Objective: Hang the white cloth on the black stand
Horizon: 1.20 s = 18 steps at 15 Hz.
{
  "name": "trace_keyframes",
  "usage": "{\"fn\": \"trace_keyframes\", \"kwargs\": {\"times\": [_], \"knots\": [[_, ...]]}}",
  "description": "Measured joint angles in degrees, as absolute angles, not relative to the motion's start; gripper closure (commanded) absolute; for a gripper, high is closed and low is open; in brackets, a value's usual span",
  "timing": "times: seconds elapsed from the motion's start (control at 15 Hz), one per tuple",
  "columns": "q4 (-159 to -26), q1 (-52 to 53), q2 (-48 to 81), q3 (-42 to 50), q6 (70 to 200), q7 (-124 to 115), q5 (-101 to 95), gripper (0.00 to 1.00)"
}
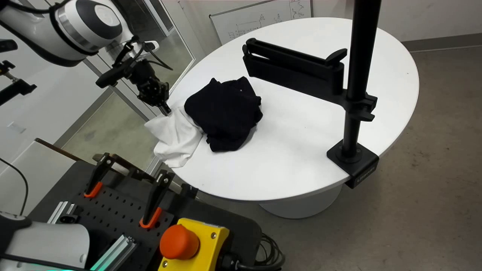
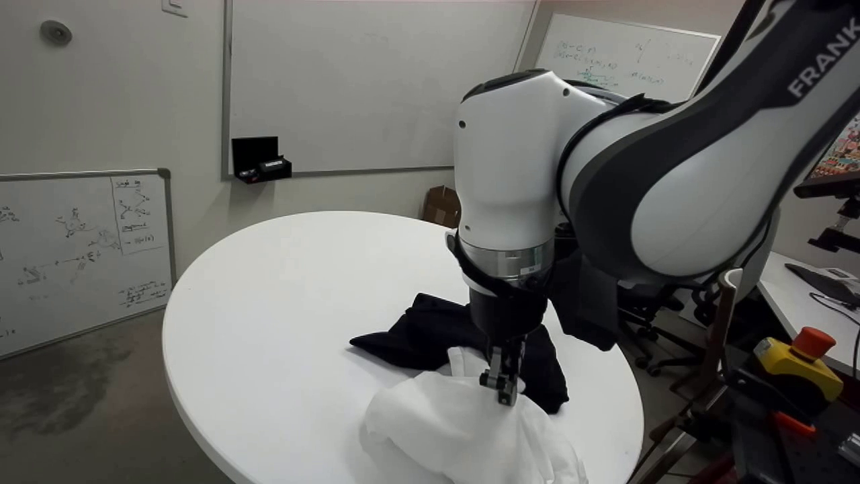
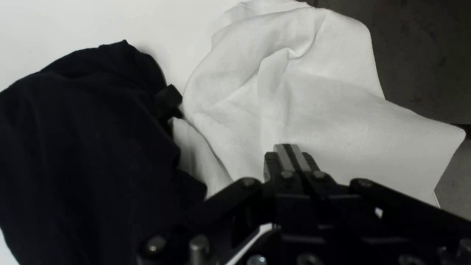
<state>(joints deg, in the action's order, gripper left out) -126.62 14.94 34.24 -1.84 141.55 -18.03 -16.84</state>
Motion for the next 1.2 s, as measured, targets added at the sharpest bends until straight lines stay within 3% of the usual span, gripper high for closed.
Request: {"fn": "trace_keyframes", "kwargs": {"times": [0.4, 1.2], "knots": [[-130.4, 15.2, 27.2, -2.3, 145.7, -18.0, -16.8, 1.00], [-149.6, 14.6, -4.4, -4.4, 148.1, -30.1, -20.5, 1.00]]}}
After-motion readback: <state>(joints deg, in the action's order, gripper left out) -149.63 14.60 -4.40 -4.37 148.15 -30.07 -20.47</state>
